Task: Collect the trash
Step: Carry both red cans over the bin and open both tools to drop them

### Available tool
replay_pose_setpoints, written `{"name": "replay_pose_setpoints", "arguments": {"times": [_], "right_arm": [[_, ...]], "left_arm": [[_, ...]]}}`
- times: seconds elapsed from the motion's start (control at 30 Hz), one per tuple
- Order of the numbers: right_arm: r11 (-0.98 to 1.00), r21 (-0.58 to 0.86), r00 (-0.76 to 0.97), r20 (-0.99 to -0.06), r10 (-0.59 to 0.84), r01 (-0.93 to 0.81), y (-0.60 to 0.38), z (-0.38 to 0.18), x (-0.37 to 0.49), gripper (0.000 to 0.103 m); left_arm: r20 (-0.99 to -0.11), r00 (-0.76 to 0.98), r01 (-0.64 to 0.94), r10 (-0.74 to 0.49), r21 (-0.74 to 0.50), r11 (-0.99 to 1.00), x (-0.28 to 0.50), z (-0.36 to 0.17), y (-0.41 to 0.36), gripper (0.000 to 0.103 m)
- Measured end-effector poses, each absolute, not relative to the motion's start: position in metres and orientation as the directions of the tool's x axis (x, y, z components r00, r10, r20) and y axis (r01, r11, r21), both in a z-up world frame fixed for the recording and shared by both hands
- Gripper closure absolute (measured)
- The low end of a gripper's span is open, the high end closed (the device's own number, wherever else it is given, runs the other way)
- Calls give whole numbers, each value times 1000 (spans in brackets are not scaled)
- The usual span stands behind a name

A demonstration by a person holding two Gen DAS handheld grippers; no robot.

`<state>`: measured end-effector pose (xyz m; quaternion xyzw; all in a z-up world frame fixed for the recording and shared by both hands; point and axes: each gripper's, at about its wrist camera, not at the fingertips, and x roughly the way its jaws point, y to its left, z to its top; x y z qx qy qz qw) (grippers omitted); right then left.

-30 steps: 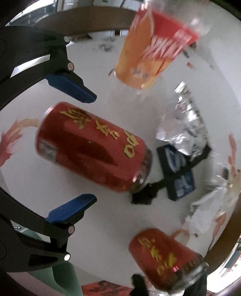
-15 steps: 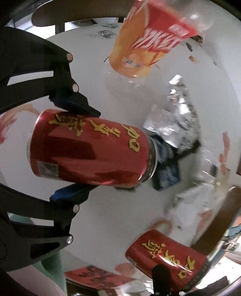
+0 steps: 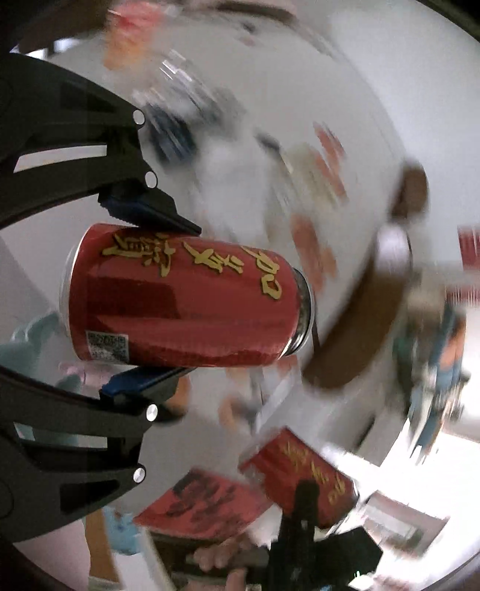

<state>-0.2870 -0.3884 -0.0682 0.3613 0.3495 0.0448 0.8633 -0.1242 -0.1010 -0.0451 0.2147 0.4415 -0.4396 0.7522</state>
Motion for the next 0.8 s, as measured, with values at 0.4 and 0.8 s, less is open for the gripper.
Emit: {"name": "replay_pose_setpoints", "arguments": {"times": [0.4,0.8], "right_arm": [[301,607,602,-789,120,736,-537,-264,-500,34],[68,493,461,-847,263,867,-565,-543,-501,34]], "left_arm": [[-897,-217,949,-386,-287,134,-305,-169,-339,42],[-975,-213,968,55,-203,146,-343,-510,-423,42]]}}
